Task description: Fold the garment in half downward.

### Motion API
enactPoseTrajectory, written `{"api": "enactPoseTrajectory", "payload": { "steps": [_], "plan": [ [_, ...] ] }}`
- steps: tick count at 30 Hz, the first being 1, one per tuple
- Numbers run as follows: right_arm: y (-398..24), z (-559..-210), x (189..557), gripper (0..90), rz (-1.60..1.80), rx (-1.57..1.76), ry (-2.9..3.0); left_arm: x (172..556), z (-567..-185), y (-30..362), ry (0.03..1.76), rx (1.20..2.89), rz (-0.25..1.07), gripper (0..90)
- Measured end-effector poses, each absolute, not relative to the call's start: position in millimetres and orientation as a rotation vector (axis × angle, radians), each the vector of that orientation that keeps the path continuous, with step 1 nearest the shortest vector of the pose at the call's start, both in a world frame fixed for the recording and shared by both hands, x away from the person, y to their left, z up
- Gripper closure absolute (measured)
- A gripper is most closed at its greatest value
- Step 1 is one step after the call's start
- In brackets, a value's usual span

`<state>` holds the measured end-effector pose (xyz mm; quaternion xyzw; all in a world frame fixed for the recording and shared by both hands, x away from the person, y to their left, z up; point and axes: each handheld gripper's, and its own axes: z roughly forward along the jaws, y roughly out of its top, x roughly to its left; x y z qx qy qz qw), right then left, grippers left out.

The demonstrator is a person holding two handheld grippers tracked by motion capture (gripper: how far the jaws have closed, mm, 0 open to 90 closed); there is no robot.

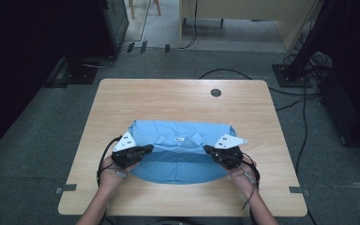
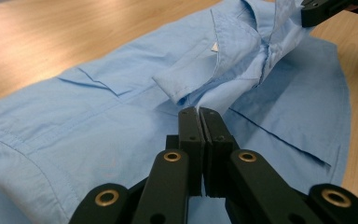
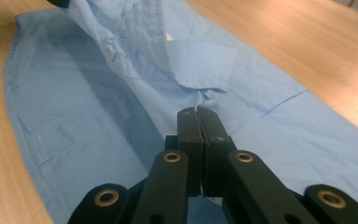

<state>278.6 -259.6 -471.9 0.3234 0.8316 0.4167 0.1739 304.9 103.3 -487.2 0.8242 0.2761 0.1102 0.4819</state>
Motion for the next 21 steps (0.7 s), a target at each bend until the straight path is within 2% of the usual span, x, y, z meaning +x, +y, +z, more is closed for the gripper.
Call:
{"api": "enactPoseTrajectory", "payload": {
  "steps": [14,21],
  "plan": [
    [-261.5,-501.8,274.5,87.6,1.187,0.971,2.45,301.1,-511.1,101.0,0.714,2.112,0.148,88.0],
    [-262.5,-504.8,271.2,75.7,1.217,0.934,2.527,301.0,-513.2,104.9,0.718,2.113,0.055,81.0]
  ]
}}
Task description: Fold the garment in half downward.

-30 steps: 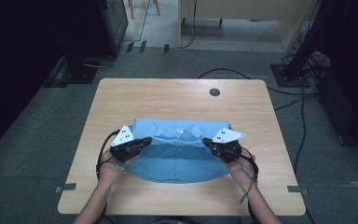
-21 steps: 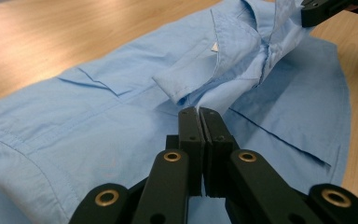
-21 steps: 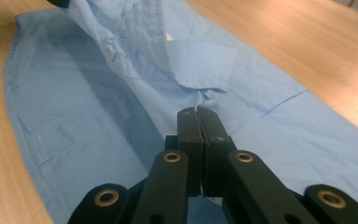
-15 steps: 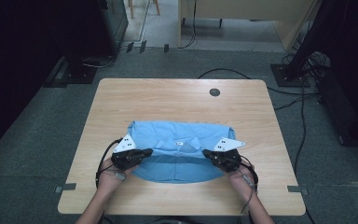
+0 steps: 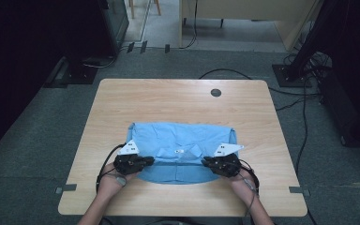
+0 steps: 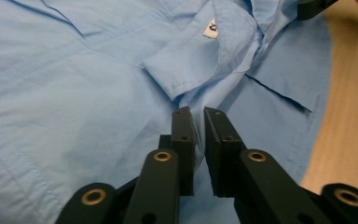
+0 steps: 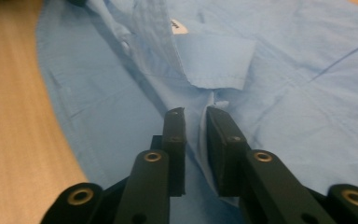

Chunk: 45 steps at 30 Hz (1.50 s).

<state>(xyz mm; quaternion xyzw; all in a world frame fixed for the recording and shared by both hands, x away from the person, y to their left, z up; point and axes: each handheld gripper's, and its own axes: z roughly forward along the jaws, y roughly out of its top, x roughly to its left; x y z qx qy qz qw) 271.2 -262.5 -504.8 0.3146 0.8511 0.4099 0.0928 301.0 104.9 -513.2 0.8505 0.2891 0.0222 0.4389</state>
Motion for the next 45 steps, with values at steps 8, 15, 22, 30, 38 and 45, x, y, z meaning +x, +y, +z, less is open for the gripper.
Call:
{"api": "enactPoseTrajectory", "payload": {
  "steps": [8,15,22,30,38,45],
  "plan": [
    [-267.7,-503.4,264.2,70.9,1.275,0.887,2.605,303.1,-508.2,111.8,0.727,2.109,0.092,71.9],
    [-277.5,-495.5,264.8,70.1,1.368,0.897,2.561,310.6,-505.5,113.1,0.757,2.126,0.169,64.9],
    [-281.9,-494.2,273.5,70.0,1.395,0.981,2.504,315.6,-503.8,110.4,0.754,2.136,0.203,61.2],
    [-278.8,-499.5,277.0,62.3,1.342,1.003,2.493,321.2,-504.3,108.9,0.757,2.138,0.22,50.0],
    [-275.9,-502.4,280.7,52.3,1.335,1.014,2.485,326.3,-502.2,106.1,0.704,2.15,0.293,30.4],
    [-271.5,-505.5,281.9,46.0,1.278,0.99,2.475,330.0,-500.7,106.2,0.689,2.136,0.321,28.2]
  ]
}}
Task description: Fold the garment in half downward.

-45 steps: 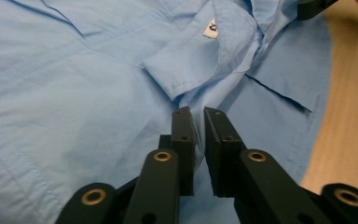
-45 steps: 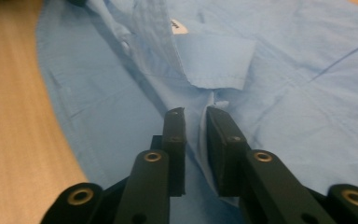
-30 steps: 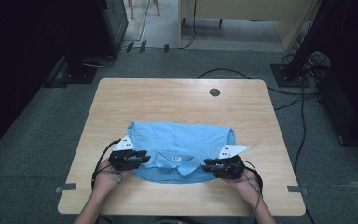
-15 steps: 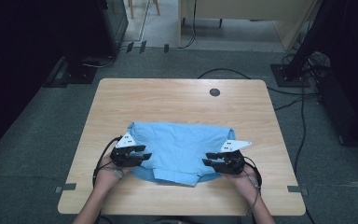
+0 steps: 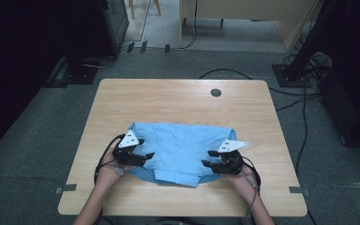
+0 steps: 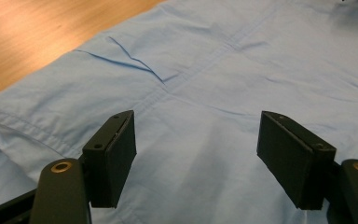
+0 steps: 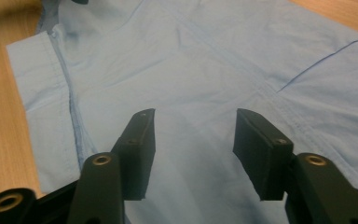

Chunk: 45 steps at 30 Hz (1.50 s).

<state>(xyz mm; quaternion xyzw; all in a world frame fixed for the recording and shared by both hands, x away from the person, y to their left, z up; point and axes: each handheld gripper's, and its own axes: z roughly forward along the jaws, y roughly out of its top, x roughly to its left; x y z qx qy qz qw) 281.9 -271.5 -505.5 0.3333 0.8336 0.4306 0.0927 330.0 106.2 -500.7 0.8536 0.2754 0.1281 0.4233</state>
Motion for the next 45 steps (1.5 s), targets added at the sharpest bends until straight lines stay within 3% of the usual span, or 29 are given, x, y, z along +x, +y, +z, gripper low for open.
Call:
{"api": "enactPoseTrajectory", "payload": {
  "steps": [24,45],
  "plan": [
    [-263.8,-507.7,286.1,35.0,1.289,0.994,2.43,349.6,-492.1,111.8,0.697,2.068,0.251,28.2],
    [-258.1,-506.9,292.6,33.1,1.287,1.046,2.403,373.4,-489.0,111.5,0.69,2.101,0.217,28.2]
  ]
}}
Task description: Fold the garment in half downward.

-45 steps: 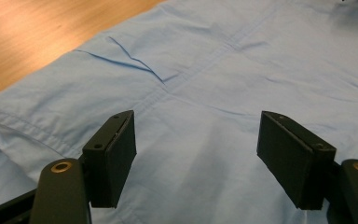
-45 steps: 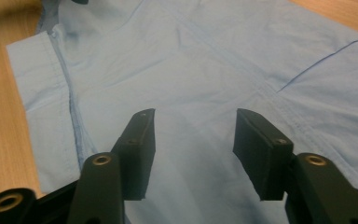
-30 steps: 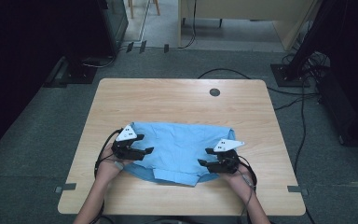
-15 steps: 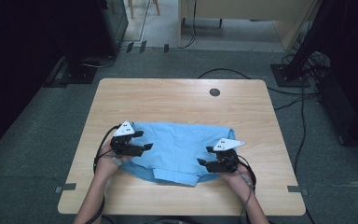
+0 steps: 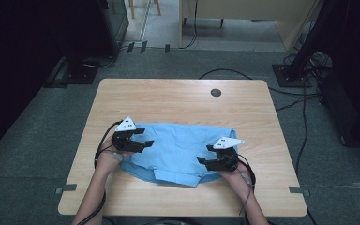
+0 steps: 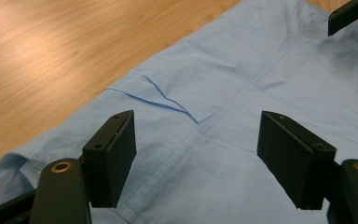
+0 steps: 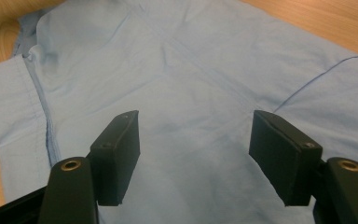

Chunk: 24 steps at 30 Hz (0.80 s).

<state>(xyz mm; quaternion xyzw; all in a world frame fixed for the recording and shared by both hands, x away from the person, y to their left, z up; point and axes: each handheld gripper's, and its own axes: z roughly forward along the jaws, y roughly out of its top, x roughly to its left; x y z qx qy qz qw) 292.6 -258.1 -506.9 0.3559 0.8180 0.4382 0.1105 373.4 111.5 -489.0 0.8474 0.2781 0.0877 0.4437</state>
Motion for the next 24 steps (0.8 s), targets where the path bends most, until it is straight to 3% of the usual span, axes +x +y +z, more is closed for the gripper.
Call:
{"api": "enactPoseTrajectory", "payload": {
  "steps": [24],
  "plan": [
    [-249.7,-500.9,297.3,30.2,1.279,1.07,2.39,391.0,-483.2,115.3,0.68,2.082,0.164,28.1]
  ]
}}
